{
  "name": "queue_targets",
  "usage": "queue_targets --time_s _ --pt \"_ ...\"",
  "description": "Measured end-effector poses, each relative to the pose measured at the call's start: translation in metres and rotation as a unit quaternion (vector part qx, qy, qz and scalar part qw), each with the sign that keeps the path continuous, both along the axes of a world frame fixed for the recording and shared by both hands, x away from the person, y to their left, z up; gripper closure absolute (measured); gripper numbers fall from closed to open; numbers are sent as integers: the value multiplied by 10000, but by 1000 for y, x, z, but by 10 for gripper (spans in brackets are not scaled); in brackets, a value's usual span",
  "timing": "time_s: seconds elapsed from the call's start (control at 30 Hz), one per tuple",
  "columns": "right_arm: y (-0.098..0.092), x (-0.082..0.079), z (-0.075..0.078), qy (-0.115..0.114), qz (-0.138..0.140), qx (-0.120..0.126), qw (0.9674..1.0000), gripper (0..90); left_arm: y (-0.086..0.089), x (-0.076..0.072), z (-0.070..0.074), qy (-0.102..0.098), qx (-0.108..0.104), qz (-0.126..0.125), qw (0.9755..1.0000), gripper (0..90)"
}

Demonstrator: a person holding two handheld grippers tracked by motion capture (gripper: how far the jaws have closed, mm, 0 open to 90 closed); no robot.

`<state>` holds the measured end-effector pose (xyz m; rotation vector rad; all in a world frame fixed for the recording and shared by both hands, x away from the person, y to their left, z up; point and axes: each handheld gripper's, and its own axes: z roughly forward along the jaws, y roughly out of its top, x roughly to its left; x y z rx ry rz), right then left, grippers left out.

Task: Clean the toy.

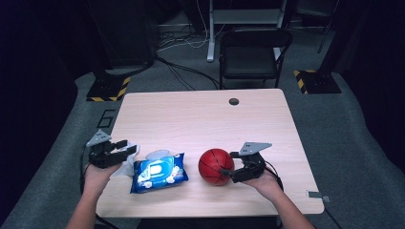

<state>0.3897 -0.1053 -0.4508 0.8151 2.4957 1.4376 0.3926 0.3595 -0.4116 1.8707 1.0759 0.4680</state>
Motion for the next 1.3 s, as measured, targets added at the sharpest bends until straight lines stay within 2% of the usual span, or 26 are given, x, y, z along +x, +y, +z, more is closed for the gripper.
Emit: queue_targets --time_s 0.17,0.4,0.43,0.53,0.67,0.8,0.93,1.0,1.07,1.13,1.2,1.3 --pt "0 0 0 -27 32 -44 10000 188 -41 2 1 -26 -31 -544 9985 406" --pt "1 0 1 -28 46 -73 10000 186 -88 5 -4 37 59 -1053 9944 364" --pt "1 0 1 -13 40 -78 10000 186 -94 6 -4 57 136 -1154 9932 361" --pt "1 0 1 -25 47 -79 10000 182 -115 7 -9 153 162 -1400 9899 346" --pt "1 0 1 -5 61 -80 9999 177 -139 4 -15 225 292 -1774 9834 335" --pt "0 1 1 63 64 -60 9999 174 -156 1 -24 363 231 -1947 9799 323" --pt "-2 3 0 77 103 -78 9999 168 -173 -5 -28 461 347 -2247 9727 313" --pt "-3 3 -1 119 96 -88 9998 162 -181 -5 -31 508 373 -2329 9705 303" --pt "-4 3 -1 132 87 -77 9998 159 -186 -3 -33 539 407 -2349 9697 293" --pt "-5 3 -2 143 89 -75 9998 151 -190 -3 -34 554 428 -2327 9700 290" --pt "-5 4 -3 157 152 -87 9997 145 -192 -1 -37 581 429 -2365 9689 290" --pt "-5 4 -3 175 179 -98 9996 141 -191 2 -37 629 348 -2356 9692 281"
